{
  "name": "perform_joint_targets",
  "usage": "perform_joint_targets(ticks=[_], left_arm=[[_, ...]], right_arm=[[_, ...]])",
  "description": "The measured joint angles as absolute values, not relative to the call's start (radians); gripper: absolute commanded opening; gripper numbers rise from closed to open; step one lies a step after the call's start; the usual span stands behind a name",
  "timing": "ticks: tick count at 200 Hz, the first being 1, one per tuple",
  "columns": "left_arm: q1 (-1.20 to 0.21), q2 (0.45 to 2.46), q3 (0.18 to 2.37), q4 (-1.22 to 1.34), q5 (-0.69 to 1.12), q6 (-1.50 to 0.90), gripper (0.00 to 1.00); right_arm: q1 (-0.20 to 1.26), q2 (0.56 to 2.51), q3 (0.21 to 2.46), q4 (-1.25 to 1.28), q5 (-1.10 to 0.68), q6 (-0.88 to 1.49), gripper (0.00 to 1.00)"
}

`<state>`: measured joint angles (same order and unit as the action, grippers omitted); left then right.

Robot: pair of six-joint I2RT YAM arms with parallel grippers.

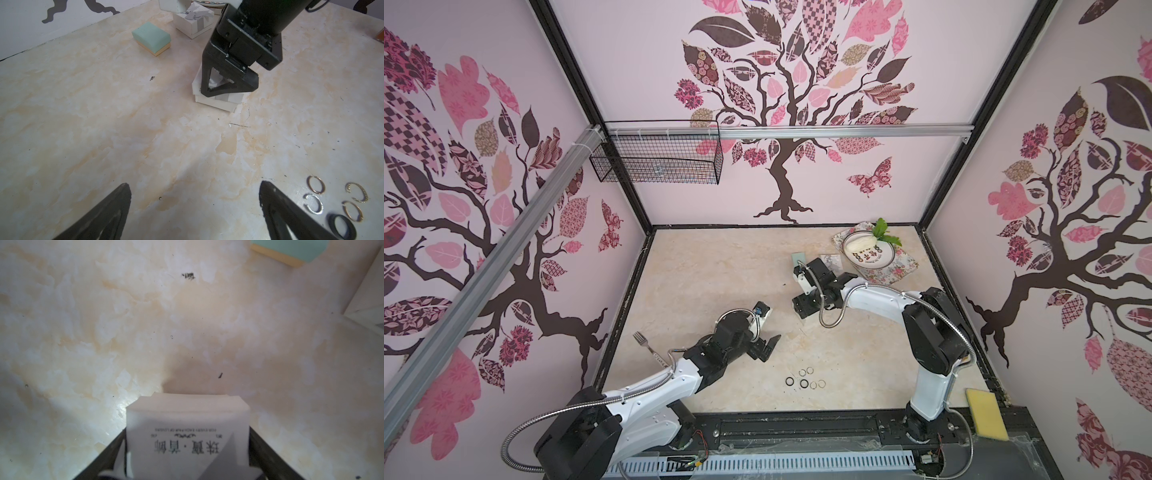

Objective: Take the rings out of the lift-off lid box
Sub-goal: Place the lid on the jewelry box, then adjust the jewelry box at the center of the board.

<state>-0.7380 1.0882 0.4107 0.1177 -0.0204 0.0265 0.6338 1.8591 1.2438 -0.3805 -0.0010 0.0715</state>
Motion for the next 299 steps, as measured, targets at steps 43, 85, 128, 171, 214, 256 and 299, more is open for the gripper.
perform_joint_targets(ticks=[43, 85, 128, 171, 214, 256, 299], left_arm=[[-0.738, 1.089, 0.411, 0.118, -0.019, 0.027, 0.98], [-0.738, 1.087, 0.411, 0.117, -0.017, 0.027, 0.98], [-0.738, 1.087, 0.411, 0.117, -0.017, 0.027, 0.98], [-0.737, 1.084, 0.411, 0.117, -0.017, 0.027, 0.98], [-0.737, 1.082, 0.411, 0.116, -0.016, 0.027, 0.98], [-0.737, 1.082, 0.411, 0.116, -0.014, 0.027, 0.98], [-0.732, 1.093, 0.413, 0.115, -0.021, 0.023, 0.98]], right_arm=[[0.634, 1.858, 1.243, -0.387, 0.012, 0.099, 0.80], [0.634, 1.855, 1.232, -0.377, 0.019, 0.121, 0.80], [0.634, 1.843, 1.222, -0.373, 0.020, 0.133, 0.81], [0.634, 1.809, 1.216, -0.365, 0.005, 0.139, 0.81], [0.634, 1.770, 1.216, -0.359, 0.003, 0.139, 0.81], [0.631, 1.750, 1.177, -0.333, -0.008, 0.146, 0.84], [0.513, 1.621, 0.983, -0.215, -0.259, 0.219, 1.00]])
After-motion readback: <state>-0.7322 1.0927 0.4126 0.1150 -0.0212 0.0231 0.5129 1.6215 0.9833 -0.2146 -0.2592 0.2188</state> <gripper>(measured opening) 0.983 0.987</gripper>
